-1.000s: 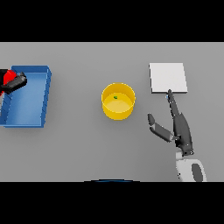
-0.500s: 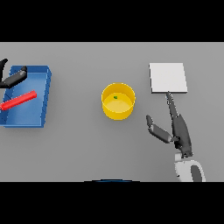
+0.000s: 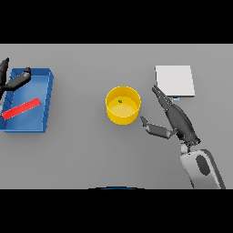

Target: Pick up the red beaker and tilt it to pour out 1 green nut into yellow bowl. Pick up the yellow bowl and place it on the metallic measuring scale.

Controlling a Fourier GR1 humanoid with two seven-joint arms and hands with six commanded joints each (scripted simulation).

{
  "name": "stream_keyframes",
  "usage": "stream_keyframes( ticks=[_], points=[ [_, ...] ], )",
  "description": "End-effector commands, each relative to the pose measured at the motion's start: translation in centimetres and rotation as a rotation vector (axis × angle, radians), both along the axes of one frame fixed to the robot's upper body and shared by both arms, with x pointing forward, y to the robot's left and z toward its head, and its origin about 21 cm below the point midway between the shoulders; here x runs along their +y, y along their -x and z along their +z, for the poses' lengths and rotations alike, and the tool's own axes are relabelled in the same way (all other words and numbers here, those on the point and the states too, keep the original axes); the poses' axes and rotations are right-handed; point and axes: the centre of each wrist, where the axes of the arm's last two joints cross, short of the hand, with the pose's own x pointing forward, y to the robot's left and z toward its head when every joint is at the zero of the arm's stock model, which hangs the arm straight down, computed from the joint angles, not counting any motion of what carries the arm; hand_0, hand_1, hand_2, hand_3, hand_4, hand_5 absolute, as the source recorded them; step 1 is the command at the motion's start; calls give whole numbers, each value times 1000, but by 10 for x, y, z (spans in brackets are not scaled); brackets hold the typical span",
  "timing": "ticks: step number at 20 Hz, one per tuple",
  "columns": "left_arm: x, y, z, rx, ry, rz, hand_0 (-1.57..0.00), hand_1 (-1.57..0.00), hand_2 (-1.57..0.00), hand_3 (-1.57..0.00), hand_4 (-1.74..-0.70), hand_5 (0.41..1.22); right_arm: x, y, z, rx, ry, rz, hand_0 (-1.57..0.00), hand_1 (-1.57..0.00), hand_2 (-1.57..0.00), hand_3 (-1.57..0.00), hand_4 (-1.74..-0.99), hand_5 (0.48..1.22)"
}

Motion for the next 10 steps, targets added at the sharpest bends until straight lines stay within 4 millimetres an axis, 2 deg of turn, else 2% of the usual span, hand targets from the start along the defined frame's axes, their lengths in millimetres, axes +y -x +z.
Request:
stream_keyframes(
  ticks=[1,6,10],
  points=[
    [0,-1,2,-1,3,-2,-8,-6,-6,-6,-792,709,-2,-5,5,-5,69,22,1,1,1,1,-1268,691],
    [0,-2,1,-3,7,-5,-2,-1,-1,-1,-793,712,14,-34,27,-75,424,200,1,1,1,1,-1276,668],
    [-1,-2,4,-11,7,-13,0,0,0,0,-797,722,28,-50,31,-91,557,332,1,1,1,1,-1271,658]
  ],
)
